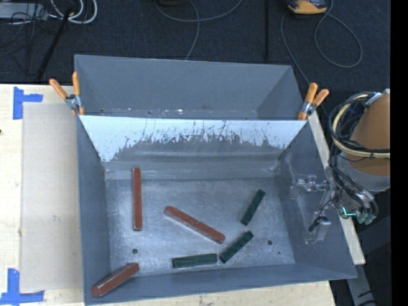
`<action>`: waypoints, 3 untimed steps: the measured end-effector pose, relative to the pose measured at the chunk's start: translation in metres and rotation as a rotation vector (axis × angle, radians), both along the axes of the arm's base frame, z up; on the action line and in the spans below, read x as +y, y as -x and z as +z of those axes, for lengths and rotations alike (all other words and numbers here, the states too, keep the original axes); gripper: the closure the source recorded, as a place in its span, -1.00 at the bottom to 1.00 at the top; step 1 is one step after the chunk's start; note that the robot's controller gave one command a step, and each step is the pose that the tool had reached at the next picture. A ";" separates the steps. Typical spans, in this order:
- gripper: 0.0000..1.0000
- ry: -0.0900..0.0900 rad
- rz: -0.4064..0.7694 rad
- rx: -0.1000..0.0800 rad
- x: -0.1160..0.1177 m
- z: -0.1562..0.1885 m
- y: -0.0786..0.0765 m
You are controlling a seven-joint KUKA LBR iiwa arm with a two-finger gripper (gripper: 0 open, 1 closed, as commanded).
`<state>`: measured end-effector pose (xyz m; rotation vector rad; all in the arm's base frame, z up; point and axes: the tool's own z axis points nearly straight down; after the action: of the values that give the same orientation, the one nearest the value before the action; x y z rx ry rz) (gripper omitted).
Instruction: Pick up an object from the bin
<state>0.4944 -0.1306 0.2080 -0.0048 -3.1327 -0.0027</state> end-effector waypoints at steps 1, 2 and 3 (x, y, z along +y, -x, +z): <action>-1.00 -0.001 0.248 -0.011 0.051 -0.140 -0.006; -1.00 -0.001 0.277 -0.013 0.107 -0.138 0.004; 1.00 0.000 0.278 -0.013 0.105 -0.137 0.003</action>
Offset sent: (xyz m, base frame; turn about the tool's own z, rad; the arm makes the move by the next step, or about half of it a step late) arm 0.0055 0.0498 -0.1380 -0.2494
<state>0.4909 -0.0259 0.0712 0.4309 -3.1156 -0.0002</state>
